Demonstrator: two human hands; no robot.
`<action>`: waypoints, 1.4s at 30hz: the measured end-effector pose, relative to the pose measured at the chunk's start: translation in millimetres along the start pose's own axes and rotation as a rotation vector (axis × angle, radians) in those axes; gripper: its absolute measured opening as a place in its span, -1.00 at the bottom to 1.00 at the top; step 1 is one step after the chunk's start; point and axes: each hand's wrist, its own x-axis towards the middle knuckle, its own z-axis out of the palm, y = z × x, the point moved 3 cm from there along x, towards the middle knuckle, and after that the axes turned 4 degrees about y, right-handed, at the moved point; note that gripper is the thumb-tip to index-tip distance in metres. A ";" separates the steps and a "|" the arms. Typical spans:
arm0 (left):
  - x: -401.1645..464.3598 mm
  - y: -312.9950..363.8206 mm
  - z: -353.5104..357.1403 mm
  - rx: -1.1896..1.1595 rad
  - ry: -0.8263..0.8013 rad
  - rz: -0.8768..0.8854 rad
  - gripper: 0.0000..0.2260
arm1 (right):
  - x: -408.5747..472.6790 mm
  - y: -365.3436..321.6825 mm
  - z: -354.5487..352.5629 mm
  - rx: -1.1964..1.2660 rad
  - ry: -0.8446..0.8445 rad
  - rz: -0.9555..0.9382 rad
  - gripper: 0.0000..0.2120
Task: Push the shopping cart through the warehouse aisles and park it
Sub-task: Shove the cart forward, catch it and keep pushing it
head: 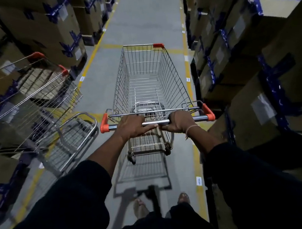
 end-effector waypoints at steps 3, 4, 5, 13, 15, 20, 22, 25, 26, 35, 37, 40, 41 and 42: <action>-9.8 -2.6 -2.6 0.042 -0.036 0.014 -0.29 | -18.1 -15.3 1.5 0.024 -0.004 0.047 -0.38; -13.1 -2.8 -4.7 0.052 -0.042 0.024 -0.29 | -24.5 -19.6 1.9 0.029 0.002 0.056 -0.37; -16.4 -3.2 -6.0 0.059 -0.038 0.036 -0.29 | -31.1 -23.6 3.4 0.034 0.005 0.065 -0.35; -59.9 4.9 -4.4 0.039 0.002 0.188 -0.32 | -93.8 -47.1 12.5 0.062 -0.006 0.151 -0.47; -76.6 8.8 -4.1 0.029 -0.006 0.238 -0.36 | -114.7 -53.5 17.1 0.068 -0.019 0.177 -0.54; -119.3 29.3 1.4 0.067 -0.036 0.316 -0.34 | -172.0 -69.3 31.1 0.089 0.012 0.257 -0.62; -132.7 34.1 2.6 0.085 -0.023 0.352 -0.29 | -192.4 -76.8 34.4 0.092 0.027 0.277 -0.62; -148.8 33.2 4.2 0.065 -0.018 0.406 -0.27 | -217.8 -92.8 37.1 0.094 0.038 0.297 -0.60; -153.4 32.1 4.6 0.058 -0.020 0.423 -0.27 | -224.7 -99.6 38.2 0.096 0.037 0.302 -0.60; -181.6 16.6 2.9 0.029 -0.069 0.511 -0.25 | -252.3 -139.3 38.2 0.141 0.011 0.376 -0.61; -189.2 8.5 2.5 0.044 -0.051 0.541 -0.24 | -254.9 -152.2 36.8 0.138 -0.003 0.400 -0.62; -201.7 -8.8 -2.0 0.015 -0.036 0.593 -0.27 | -257.1 -178.0 37.7 0.138 -0.049 0.456 -0.61; -205.5 -15.7 -4.0 0.006 -0.030 0.613 -0.28 | -257.0 -187.3 38.2 0.144 -0.050 0.483 -0.60; -209.2 -22.3 -5.6 0.004 -0.022 0.636 -0.28 | -256.9 -196.0 38.5 0.149 -0.049 0.510 -0.60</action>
